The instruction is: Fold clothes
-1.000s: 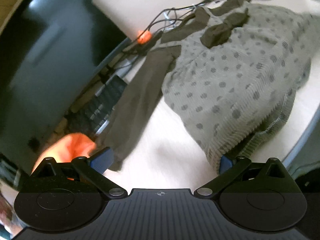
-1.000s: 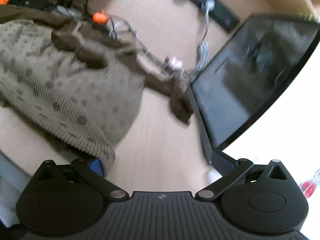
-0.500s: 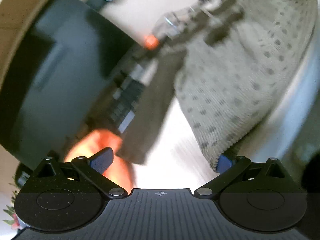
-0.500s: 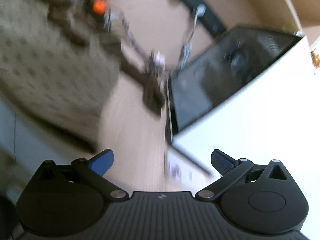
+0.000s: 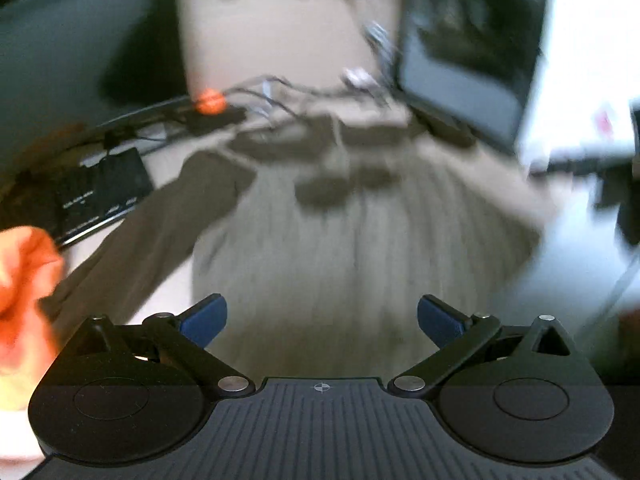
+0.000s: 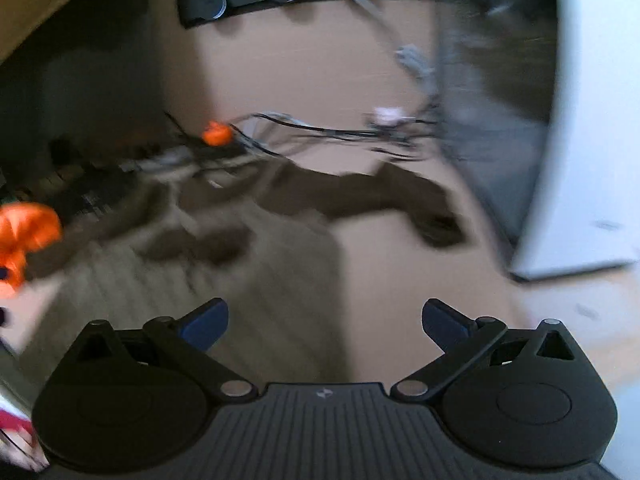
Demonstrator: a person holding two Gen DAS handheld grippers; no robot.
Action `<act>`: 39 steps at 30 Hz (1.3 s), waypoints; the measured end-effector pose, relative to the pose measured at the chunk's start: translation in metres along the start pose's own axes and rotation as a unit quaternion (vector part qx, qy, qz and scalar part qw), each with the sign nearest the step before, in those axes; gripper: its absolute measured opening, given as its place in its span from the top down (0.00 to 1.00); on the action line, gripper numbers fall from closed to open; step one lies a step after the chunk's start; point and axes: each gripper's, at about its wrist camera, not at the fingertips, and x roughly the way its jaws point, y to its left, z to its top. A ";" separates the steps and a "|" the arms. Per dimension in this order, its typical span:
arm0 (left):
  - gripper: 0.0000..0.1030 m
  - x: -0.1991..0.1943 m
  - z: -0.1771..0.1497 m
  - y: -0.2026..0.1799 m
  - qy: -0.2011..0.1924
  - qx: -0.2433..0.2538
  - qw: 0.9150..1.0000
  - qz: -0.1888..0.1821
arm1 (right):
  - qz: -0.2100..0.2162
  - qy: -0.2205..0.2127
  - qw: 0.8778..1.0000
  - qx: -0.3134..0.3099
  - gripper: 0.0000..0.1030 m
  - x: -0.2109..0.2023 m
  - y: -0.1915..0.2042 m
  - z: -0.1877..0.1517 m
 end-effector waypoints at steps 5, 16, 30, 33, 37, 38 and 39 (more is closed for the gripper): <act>0.00 0.053 0.059 -0.001 -0.022 -0.109 0.994 0.000 | 0.066 0.034 0.997 0.014 0.00 0.111 0.018 0.031; 0.00 0.102 0.068 0.010 0.023 -0.220 0.975 0.021 | 0.101 0.055 0.990 -0.076 0.00 0.150 0.011 0.027; 0.00 0.109 0.066 0.012 0.026 -0.232 0.972 0.031 | 0.017 0.071 0.991 -0.111 0.00 0.139 0.030 0.020; 0.00 0.092 0.054 0.052 0.019 -0.343 0.939 0.000 | 0.016 0.063 0.992 -0.111 0.00 0.137 0.029 0.017; 0.00 0.061 0.012 0.110 -0.001 -0.515 0.857 0.013 | 0.014 0.062 0.992 -0.110 0.00 0.138 0.031 0.017; 0.01 0.059 0.003 0.121 -0.008 -0.542 0.840 0.018 | 0.014 0.062 0.992 -0.110 0.00 0.138 0.031 0.017; 0.01 0.058 -0.003 0.130 -0.015 -0.565 0.825 0.023 | 0.013 0.062 0.992 -0.110 0.00 0.138 0.032 0.017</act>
